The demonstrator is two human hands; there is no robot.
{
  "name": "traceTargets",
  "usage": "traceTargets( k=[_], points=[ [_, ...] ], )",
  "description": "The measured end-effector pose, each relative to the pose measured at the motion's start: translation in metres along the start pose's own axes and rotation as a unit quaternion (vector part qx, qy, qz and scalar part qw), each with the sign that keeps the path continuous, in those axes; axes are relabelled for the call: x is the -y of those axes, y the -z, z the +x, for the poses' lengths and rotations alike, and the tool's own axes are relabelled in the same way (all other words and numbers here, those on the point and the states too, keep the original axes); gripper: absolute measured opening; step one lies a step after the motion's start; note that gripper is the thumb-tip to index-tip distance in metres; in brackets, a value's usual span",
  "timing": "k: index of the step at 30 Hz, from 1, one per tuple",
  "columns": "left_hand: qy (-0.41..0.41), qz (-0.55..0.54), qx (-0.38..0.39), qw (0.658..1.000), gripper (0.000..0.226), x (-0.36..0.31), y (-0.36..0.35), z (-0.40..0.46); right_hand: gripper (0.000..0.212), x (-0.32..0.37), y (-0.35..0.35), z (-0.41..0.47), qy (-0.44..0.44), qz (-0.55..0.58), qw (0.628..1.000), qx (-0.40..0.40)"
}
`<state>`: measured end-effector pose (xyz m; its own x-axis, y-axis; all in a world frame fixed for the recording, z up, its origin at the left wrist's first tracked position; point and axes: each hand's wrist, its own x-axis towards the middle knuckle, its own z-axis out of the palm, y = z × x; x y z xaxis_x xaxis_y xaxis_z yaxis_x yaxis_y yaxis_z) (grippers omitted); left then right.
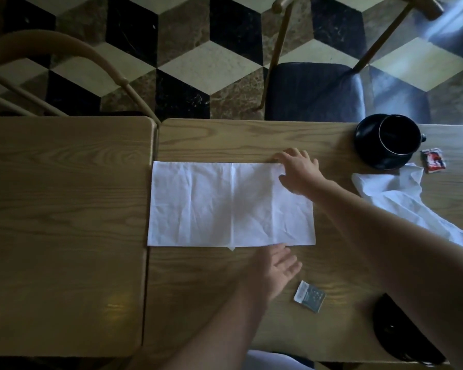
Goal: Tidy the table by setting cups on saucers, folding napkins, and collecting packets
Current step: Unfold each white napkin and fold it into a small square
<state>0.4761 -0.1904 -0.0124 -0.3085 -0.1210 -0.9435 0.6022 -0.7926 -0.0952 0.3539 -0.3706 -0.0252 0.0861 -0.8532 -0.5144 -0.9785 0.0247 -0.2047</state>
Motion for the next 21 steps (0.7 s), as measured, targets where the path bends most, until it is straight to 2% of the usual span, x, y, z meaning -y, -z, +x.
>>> traceTargets(
  k=[3, 6, 8, 11, 13, 16, 21],
  points=[
    [-0.002, -0.027, -0.005, 1.000, 0.025, 0.007, -0.014, 0.003, 0.048, 0.009, 0.004, 0.013, -0.012, -0.035, 0.999, 0.037],
    [0.023, -0.012, -0.033, 0.999, 0.024, 0.006, -0.017, 0.000, 0.025, 0.017, 0.008, 0.014, -0.045, -0.077, 0.992, 0.085],
    [0.041, -0.012, -0.033, 0.999, 0.028, 0.005, -0.016, -0.008, 0.016, 0.022, 0.012, 0.011, -0.035, -0.116, 0.986, 0.117],
    [0.042, -0.011, -0.026, 0.999, 0.034, 0.005, -0.013, -0.017, 0.018, 0.034, 0.025, 0.001, 0.009, -0.131, 0.980, 0.147],
    [0.032, -0.031, -0.018, 0.999, 0.024, 0.006, -0.010, -0.020, 0.020, 0.045, 0.041, -0.013, 0.036, -0.103, 0.980, 0.164],
    [0.005, -0.082, 0.036, 0.996, 0.010, 0.005, -0.005, -0.028, 0.026, 0.064, 0.069, -0.041, 0.064, -0.001, 0.981, 0.182],
    [-0.047, -0.126, 0.138, 0.981, 0.026, 0.003, 0.015, -0.057, 0.025, 0.093, 0.109, -0.094, 0.092, 0.138, 0.980, 0.111]
  ],
)
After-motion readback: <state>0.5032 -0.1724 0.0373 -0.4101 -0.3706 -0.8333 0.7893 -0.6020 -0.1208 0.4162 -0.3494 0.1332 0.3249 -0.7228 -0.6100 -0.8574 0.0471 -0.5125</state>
